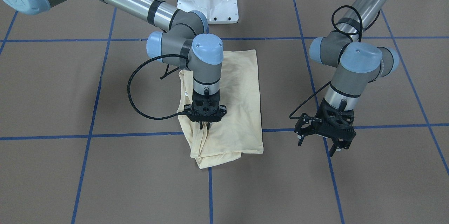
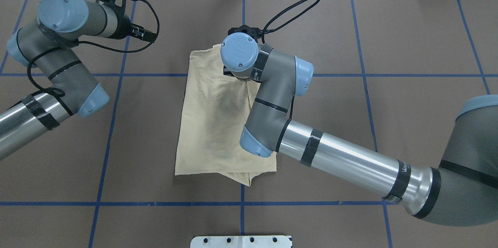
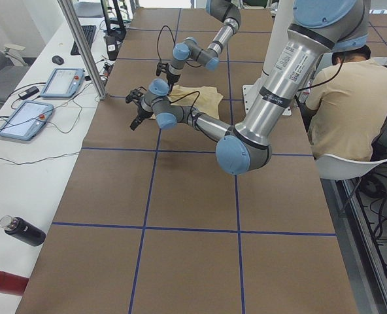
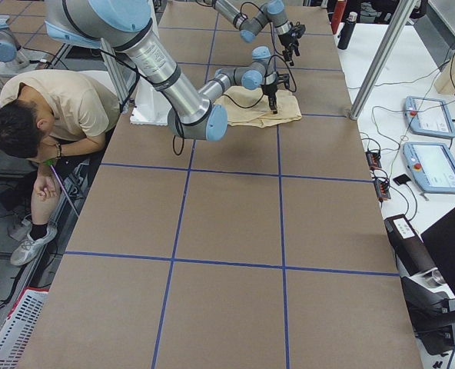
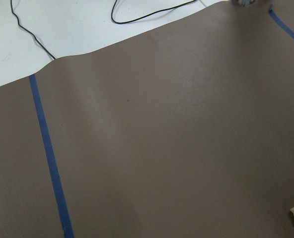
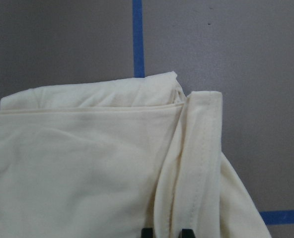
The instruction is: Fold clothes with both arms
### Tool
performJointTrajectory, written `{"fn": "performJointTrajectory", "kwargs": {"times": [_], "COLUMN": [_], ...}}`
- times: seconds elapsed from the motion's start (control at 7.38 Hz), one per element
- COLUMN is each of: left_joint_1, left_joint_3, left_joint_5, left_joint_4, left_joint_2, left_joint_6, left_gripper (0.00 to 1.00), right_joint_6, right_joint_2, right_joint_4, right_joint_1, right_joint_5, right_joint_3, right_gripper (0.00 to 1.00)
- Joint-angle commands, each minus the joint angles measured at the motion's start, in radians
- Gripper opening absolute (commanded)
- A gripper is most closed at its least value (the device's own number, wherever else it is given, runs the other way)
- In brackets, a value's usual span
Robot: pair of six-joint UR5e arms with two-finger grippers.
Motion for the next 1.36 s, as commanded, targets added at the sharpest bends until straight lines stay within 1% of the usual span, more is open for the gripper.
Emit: {"fn": "performJointTrajectory", "kwargs": {"times": [0.0,0.14,0.27,0.54,0.68,0.81,0.95,1.08,1.22], "left_joint_1": [0.000,0.002,0.002,0.003,0.003,0.003,0.003,0.003,0.003], "left_joint_3": [0.000,0.000,0.000,0.000,0.002,0.000,-0.001,-0.006,-0.039], "left_joint_5": [0.000,0.000,0.000,0.000,0.000,0.000,-0.002,-0.023,-0.058], "left_joint_4": [0.000,0.000,0.000,0.000,0.000,0.000,0.000,0.000,0.014], "left_joint_2": [0.000,0.000,0.000,0.000,0.000,0.000,0.000,0.000,0.000], "left_joint_6": [0.000,-0.002,-0.003,-0.015,-0.015,-0.015,-0.015,-0.015,-0.029], "left_gripper": [1.00,1.00,1.00,1.00,1.00,1.00,1.00,1.00,1.00], "right_joint_6": [-0.024,-0.079,-0.100,-0.116,-0.128,-0.122,-0.117,-0.117,-0.116], "right_joint_2": [-0.009,-0.057,-0.115,-0.170,-0.195,-0.194,-0.194,-0.191,-0.194], "right_joint_4": [-0.052,-0.081,-0.080,-0.069,-0.069,-0.068,-0.068,-0.069,-0.081], "right_joint_1": [0.015,0.024,0.033,0.041,0.041,0.041,0.046,0.058,0.070], "right_joint_5": [0.026,0.034,0.032,0.029,0.026,0.023,0.025,0.032,0.043], "right_joint_3": [0.043,0.103,0.147,0.162,0.187,0.201,0.211,0.232,0.281], "right_gripper": [0.02,0.00,0.00,0.00,0.20,0.99,1.00,1.00,1.00]}}
